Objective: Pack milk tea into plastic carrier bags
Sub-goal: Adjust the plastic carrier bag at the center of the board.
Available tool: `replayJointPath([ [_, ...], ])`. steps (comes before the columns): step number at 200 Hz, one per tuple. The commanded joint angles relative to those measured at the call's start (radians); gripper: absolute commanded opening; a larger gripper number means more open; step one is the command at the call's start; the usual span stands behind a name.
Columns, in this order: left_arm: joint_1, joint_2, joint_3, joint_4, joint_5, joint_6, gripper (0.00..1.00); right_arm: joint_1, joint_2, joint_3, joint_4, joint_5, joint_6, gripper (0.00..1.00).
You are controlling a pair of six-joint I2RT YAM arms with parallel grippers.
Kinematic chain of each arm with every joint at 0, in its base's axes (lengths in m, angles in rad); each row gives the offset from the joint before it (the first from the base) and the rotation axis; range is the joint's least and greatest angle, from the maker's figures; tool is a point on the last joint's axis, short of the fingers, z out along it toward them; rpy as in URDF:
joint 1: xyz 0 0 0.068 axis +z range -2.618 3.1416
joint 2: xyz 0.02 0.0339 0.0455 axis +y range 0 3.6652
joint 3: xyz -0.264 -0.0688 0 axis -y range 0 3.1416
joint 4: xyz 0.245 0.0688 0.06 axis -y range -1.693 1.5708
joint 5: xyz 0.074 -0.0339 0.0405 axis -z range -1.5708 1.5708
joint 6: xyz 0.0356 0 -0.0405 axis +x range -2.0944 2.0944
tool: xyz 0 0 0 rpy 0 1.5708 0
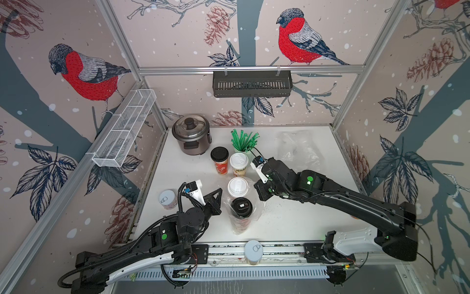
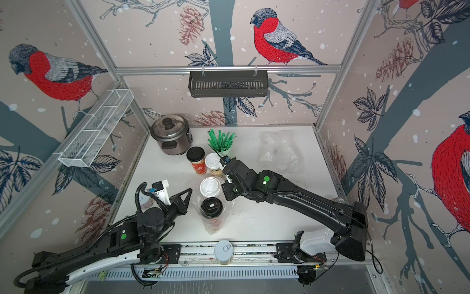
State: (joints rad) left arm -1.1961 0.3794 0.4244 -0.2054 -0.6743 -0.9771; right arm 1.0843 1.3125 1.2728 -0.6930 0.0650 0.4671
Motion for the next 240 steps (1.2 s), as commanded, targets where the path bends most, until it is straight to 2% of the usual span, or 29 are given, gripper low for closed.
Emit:
replayJointPath([
  [1, 0.0, 0.013, 0.031, 0.064, 0.012, 0.056, 0.0, 0.0, -0.044, -0.021, 0.049, 0.032, 0.013, 0.01],
  [95, 0.0, 0.108, 0.091, 0.089, 0.044, 0.081, 0.0, -0.02, -0.234, -0.11, 0.063, 0.087, 0.097, 0.01],
  [141, 0.0, 0.132, 0.075, 0.075, 0.044, 0.047, 0.0, -0.101, -0.29, -0.2, 0.082, -0.009, 0.126, 0.01],
  [203, 0.0, 0.138, 0.008, 0.112, 0.014, 0.048, 0.0, -0.172, -0.317, -0.302, 0.128, -0.043, 0.117, 0.01],
  [240, 0.0, 0.132, -0.013, 0.12, 0.002, 0.051, 0.0, -0.189, -0.294, -0.314, 0.152, -0.082, 0.104, 0.07],
])
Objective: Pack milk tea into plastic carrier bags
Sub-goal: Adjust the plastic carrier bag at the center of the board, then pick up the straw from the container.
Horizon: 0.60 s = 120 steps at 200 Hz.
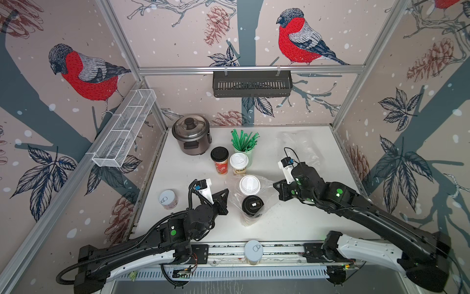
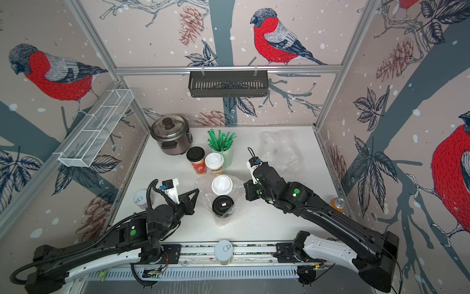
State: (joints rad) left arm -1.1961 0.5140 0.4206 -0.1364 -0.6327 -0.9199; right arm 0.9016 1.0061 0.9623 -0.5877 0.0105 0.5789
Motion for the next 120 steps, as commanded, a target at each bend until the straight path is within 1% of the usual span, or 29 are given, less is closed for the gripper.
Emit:
replayJointPath([
  [1, 0.0, -0.002, -0.01, 0.051, -0.04, -0.007, 0.0, -0.006, 0.013, -0.004, 0.048, -0.029, -0.008, 0.07],
  [46, 0.0, 0.021, -0.018, 0.065, -0.045, 0.008, 0.0, -0.012, 0.052, 0.008, 0.07, -0.058, -0.024, 0.3],
  [50, 0.001, 0.023, -0.019, 0.067, -0.044, 0.009, 0.0, -0.012, 0.055, 0.012, 0.069, -0.059, -0.026, 0.34],
  [58, 0.0, 0.026, -0.018, 0.07, -0.043, 0.012, 0.0, -0.012, 0.06, 0.022, 0.069, -0.06, -0.032, 0.47],
  [62, 0.001, 0.027, -0.019, 0.073, -0.043, 0.013, 0.0, -0.012, 0.063, 0.028, 0.067, -0.06, -0.035, 0.52],
  [75, 0.001, 0.029, -0.016, 0.086, -0.039, 0.026, 0.0, -0.014, 0.07, 0.052, 0.064, -0.058, -0.048, 0.62],
  [88, 0.001, 0.032, -0.011, 0.093, -0.037, 0.035, 0.0, -0.016, 0.076, 0.084, 0.061, -0.053, -0.065, 0.75],
  [107, 0.001, 0.035, -0.003, 0.097, -0.035, 0.045, 0.0, -0.021, 0.091, 0.144, 0.06, -0.043, -0.102, 0.87],
  [120, 0.001, 0.037, 0.0, 0.106, -0.035, 0.052, 0.0, -0.028, 0.112, 0.191, 0.063, -0.035, -0.137, 0.91],
])
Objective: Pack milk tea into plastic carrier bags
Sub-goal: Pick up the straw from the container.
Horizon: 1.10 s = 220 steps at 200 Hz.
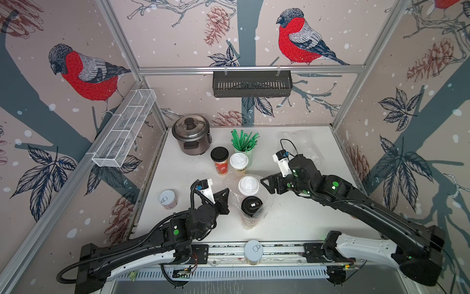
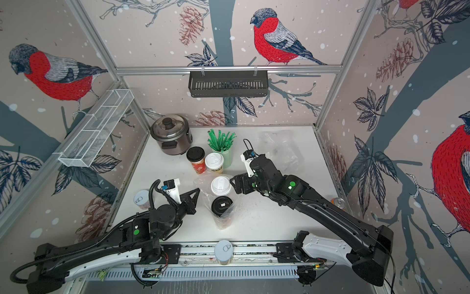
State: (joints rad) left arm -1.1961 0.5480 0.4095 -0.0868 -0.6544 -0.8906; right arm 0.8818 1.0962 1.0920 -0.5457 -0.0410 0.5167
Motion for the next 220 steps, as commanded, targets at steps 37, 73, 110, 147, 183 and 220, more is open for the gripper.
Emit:
replayJointPath([
  [37, 0.001, 0.013, 0.015, 0.071, -0.014, 0.028, 0.0, -0.073, 0.119, 0.174, 0.054, 0.021, -0.171, 0.9],
  [73, 0.0, 0.019, 0.015, 0.073, -0.023, 0.027, 0.0, -0.235, 0.225, 0.195, 0.184, -0.072, -0.191, 0.66],
  [110, 0.001, 0.02, 0.018, 0.062, -0.033, 0.017, 0.0, -0.34, 0.362, 0.253, 0.286, -0.165, -0.187, 0.64],
  [147, 0.001, 0.024, 0.023, 0.04, -0.05, -0.002, 0.0, -0.379, 0.519, 0.367, 0.299, -0.234, -0.195, 0.59],
  [183, 0.0, 0.02, 0.023, 0.032, -0.058, -0.011, 0.0, -0.389, 0.649, 0.472, 0.289, -0.282, -0.2, 0.35],
  [220, 0.001, 0.017, 0.028, 0.022, -0.063, -0.011, 0.0, -0.388, 0.771, 0.596, 0.229, -0.313, -0.211, 0.27],
])
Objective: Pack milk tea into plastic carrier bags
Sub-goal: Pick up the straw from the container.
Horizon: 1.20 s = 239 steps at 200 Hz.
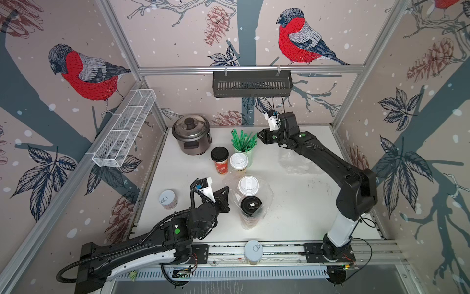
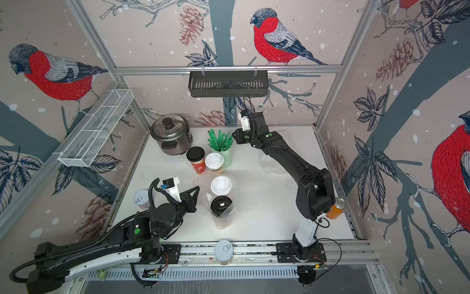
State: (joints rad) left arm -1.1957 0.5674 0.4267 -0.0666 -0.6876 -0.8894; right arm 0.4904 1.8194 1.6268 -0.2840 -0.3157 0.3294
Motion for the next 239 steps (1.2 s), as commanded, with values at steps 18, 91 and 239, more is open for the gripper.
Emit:
replayJointPath([
  [18, 0.0, -0.001, 0.011, 0.002, -0.034, -0.013, 0.0, 0.003, 0.085, 0.1, -0.061, -0.023, -0.033, 0.29],
  [91, 0.001, 0.015, 0.021, -0.001, -0.039, -0.008, 0.0, 0.004, 0.165, 0.159, -0.09, -0.015, -0.036, 0.33],
  [239, 0.001, 0.008, 0.014, 0.008, -0.032, -0.013, 0.0, 0.034, 0.136, 0.24, -0.128, 0.038, -0.055, 0.03],
])
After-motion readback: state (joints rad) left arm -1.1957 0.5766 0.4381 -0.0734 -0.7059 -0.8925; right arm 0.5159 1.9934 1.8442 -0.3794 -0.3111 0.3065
